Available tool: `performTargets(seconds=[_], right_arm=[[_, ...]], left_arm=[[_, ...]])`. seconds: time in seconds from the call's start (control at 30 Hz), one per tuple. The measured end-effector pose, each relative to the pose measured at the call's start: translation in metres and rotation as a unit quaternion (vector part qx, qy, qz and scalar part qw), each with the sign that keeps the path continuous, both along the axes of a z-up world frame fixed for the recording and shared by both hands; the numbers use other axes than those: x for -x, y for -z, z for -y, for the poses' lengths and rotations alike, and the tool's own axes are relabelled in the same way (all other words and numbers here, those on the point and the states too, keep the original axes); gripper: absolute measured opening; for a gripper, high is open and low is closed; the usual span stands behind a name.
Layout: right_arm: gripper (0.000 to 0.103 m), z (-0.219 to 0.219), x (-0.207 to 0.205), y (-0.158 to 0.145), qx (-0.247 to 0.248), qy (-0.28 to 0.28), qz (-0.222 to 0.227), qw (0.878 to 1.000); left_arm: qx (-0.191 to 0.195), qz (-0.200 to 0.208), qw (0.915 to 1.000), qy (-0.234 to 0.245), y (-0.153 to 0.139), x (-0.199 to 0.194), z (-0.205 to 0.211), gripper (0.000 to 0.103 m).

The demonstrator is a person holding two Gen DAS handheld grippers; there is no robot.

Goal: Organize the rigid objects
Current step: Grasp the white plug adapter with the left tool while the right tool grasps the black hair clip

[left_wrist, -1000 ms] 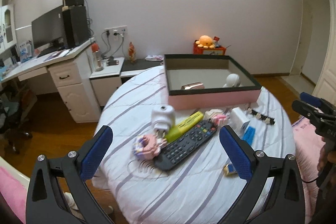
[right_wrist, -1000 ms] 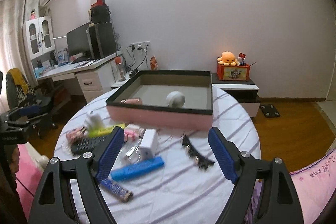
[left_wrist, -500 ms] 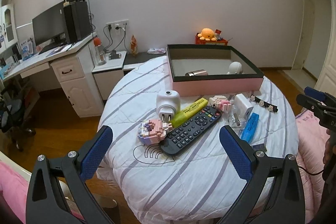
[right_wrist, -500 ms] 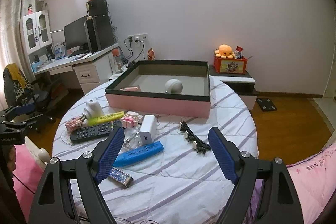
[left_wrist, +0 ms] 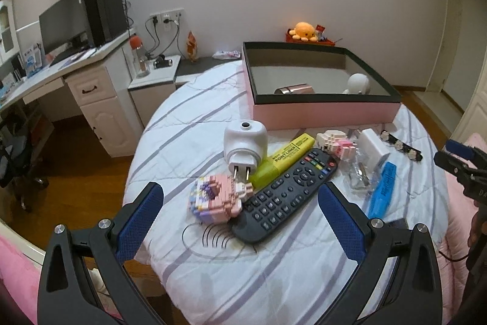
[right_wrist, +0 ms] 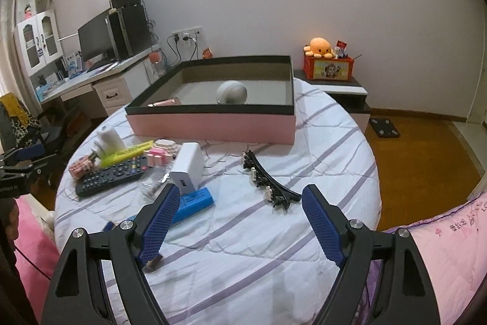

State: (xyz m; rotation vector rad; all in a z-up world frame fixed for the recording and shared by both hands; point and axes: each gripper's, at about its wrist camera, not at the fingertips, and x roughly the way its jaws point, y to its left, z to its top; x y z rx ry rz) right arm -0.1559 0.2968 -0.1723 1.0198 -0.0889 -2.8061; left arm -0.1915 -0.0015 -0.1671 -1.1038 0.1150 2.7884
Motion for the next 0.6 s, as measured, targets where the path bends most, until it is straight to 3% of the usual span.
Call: performTargets(seconds=[0.33,0.43,0.6], right_arm=[[0.084,-0.014,0.034,0.032,0.006,0.013,0.048,0.999],[0.084,-0.016,0.041,0.037,0.006,0.014,0.056,0.998],[0.084,-0.018,0.052,0.046,0.004,0.011,0.069,0.998]], left_arm=[[-0.012,0.034,0.9992,-0.014,0.023,0.061,0.000,0.102],[-0.019,0.050,0.9985,-0.011,0.032,0.075,-0.002,0.092],[0.009,0.070,0.9975,-0.006,0.045,0.091,-0.012,0.080]])
